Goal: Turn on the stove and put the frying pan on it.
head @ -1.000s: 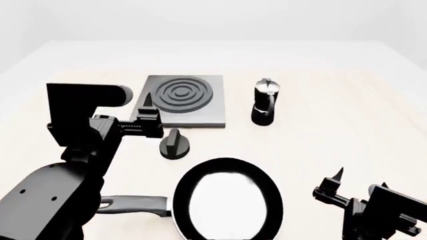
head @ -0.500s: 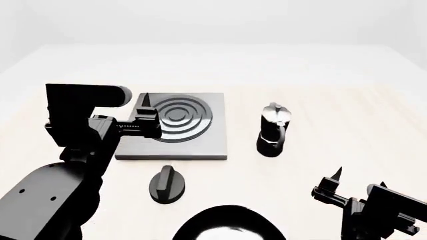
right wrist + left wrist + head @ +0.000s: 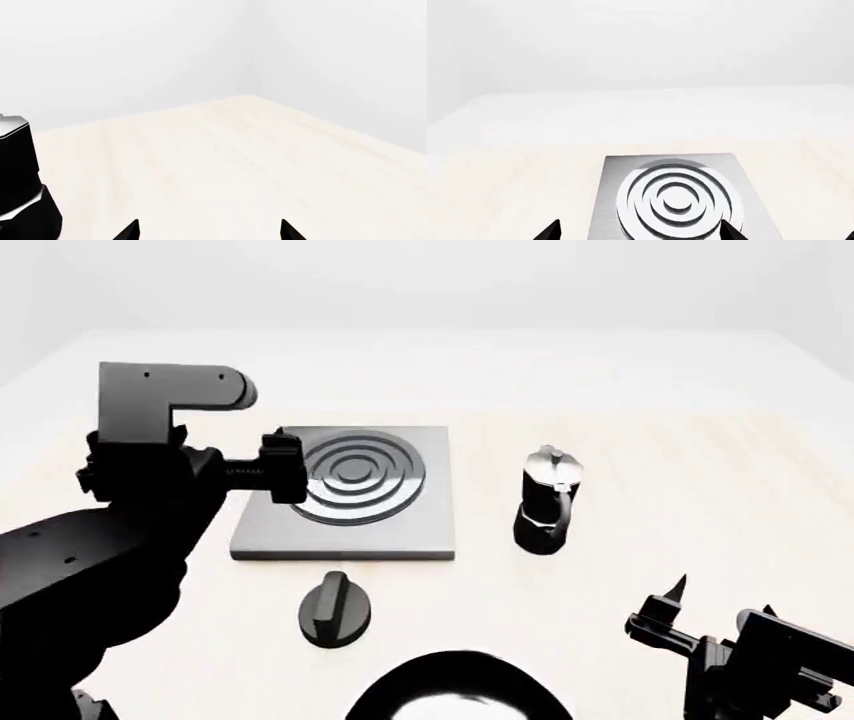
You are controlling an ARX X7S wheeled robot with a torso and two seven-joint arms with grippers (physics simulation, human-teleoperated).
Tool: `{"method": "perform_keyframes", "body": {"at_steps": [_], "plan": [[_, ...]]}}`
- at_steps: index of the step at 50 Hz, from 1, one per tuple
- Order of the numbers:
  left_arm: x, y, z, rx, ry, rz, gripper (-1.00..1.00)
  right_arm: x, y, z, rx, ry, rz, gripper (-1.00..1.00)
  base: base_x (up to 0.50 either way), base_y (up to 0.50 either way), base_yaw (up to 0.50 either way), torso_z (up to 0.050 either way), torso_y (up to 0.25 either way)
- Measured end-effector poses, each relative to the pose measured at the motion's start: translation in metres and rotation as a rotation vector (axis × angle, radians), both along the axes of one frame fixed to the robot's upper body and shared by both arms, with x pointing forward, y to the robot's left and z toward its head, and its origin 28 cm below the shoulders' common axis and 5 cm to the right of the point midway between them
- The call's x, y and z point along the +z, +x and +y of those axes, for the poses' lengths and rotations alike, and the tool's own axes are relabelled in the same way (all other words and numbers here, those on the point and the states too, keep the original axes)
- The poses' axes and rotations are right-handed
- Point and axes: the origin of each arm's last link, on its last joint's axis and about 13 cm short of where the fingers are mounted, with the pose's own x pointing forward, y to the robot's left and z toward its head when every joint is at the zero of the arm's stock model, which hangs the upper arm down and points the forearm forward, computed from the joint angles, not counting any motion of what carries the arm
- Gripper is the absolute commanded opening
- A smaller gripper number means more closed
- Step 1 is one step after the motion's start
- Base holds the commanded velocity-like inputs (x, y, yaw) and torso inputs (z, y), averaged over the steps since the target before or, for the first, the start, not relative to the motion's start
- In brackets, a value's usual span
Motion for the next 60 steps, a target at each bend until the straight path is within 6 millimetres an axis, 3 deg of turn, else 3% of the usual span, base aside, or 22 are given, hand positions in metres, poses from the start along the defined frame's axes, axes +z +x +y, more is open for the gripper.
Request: {"method": "perform_keyframes", "body": {"at_steps": [7, 23, 60], "plan": [[0.008, 0.001, -0.003, -0.064, -0.018, 0.184, 1.0, 0.0, 0.0, 0.0, 0.0, -0.001, 0.002, 1.0, 0.0, 0.0, 0.0, 0.0, 0.0], [0.011, 0.005, 0.015, -0.055, -0.092, 0.448, 1.0, -0.001, 0.0, 0.0, -0.001, -0.004, 0.009, 1.0, 0.0, 0.0, 0.0, 0.0, 0.0], [-0.026, 0.009, 0.033, 0.073, -0.155, 0.66, 1.0, -0.004, 0.001, 0.0, -0.002, -0.007, 0.021, 1.0, 0.0, 0.0, 0.0, 0.0, 0.0]]}}
